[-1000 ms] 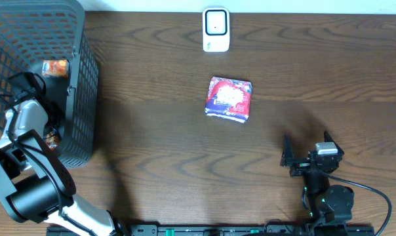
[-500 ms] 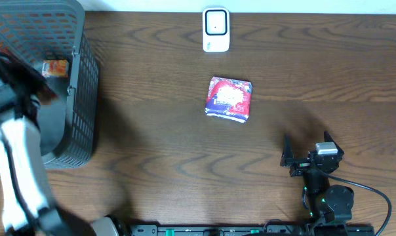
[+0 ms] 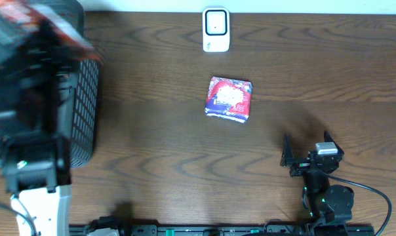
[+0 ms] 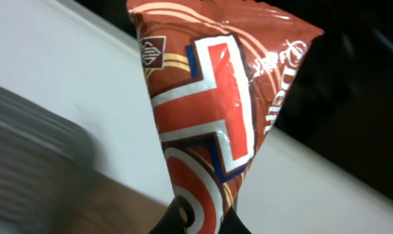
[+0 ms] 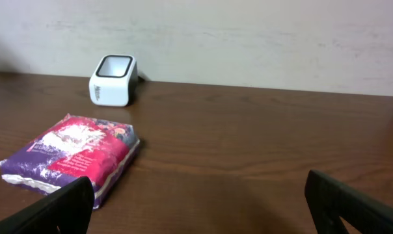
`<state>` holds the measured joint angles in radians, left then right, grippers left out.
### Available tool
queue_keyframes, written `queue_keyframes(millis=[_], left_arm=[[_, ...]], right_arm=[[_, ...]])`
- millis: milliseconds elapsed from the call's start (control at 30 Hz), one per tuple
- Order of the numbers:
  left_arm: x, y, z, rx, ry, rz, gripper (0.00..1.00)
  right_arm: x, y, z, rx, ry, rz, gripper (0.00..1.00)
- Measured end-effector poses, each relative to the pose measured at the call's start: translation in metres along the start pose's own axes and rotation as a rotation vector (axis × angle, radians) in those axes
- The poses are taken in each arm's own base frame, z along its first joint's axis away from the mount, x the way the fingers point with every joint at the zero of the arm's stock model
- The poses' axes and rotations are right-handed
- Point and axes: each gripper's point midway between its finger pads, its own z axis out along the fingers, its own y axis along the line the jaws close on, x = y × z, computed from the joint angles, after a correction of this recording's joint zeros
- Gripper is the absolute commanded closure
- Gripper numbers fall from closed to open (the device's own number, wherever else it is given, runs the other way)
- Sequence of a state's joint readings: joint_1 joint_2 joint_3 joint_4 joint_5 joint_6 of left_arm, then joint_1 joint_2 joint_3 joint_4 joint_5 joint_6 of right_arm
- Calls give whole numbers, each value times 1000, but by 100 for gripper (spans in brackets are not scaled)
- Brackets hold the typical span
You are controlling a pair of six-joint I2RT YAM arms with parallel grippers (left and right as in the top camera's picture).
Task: Scan the item barcode
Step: 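Grasp the red chocolate bar with the left gripper and lift it out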
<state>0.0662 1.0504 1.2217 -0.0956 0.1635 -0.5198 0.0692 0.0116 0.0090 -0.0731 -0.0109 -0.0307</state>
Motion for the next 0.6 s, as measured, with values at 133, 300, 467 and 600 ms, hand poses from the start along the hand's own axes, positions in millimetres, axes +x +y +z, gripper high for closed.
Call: queue_keyframes(millis=[133,300,467,600], left_arm=[[81,-28,26,62,233,93,93],[189,-14,57,-16,509,206,93],[289,19,77,-119,733,295,92],[349,37,83,-152,848,337,93]], right_arm=[[0,0,0,0,0,0,1],[0,0,0,0,0,0,1],[0,0,0,0,0,0,1],[0,0,0,0,0,0,1]])
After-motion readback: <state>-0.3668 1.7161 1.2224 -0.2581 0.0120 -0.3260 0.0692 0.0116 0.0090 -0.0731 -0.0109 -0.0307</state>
